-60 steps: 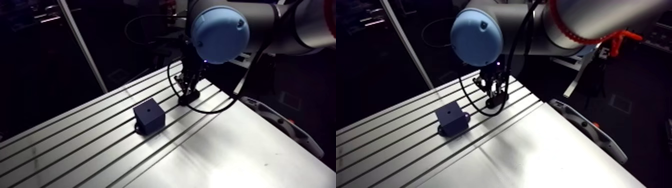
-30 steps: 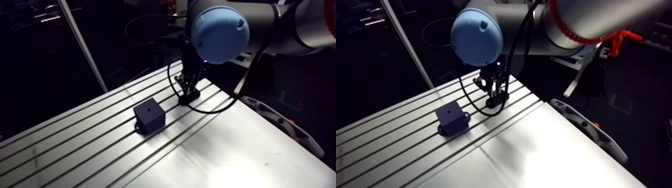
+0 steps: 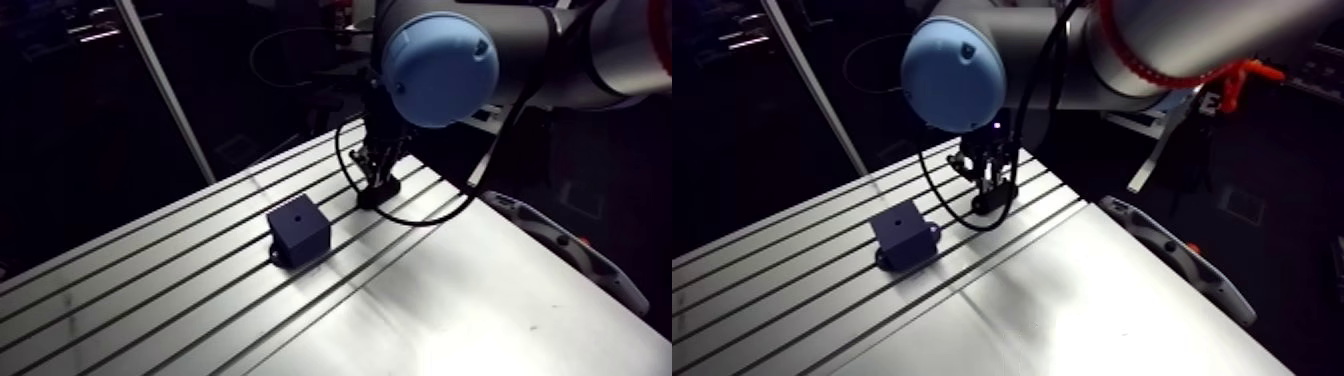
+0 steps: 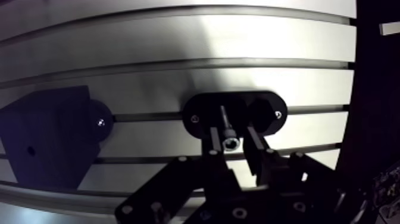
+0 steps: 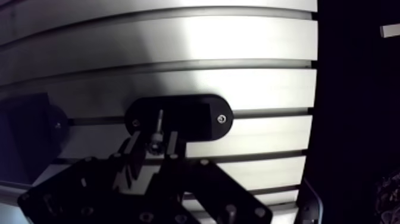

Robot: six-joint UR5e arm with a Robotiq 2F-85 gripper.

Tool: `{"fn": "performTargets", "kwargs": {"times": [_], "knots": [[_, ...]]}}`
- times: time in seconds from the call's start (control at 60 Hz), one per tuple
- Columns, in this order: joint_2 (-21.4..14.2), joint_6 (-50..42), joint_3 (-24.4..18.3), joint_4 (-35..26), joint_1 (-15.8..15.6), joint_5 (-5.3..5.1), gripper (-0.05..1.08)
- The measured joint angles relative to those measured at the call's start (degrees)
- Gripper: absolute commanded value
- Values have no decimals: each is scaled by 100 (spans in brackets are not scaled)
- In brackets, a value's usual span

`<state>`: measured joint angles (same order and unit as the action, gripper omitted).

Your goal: Pick up the M10 bolt and insert it into the hole until fully seated.

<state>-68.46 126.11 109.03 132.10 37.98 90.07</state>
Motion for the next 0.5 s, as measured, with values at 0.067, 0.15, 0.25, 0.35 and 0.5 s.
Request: {"fn": "performTargets", "kwargs": {"times": [0.067, 0.15, 0.25, 0.35, 0.5], "knots": [[1, 1, 0, 13, 0, 4, 65], [2, 1, 0, 21, 0, 7, 66], [7, -1, 0, 27, 0, 11, 66], [8, 0, 1, 29, 0, 14, 66], [8, 4, 0, 31, 0, 19, 67]]}}
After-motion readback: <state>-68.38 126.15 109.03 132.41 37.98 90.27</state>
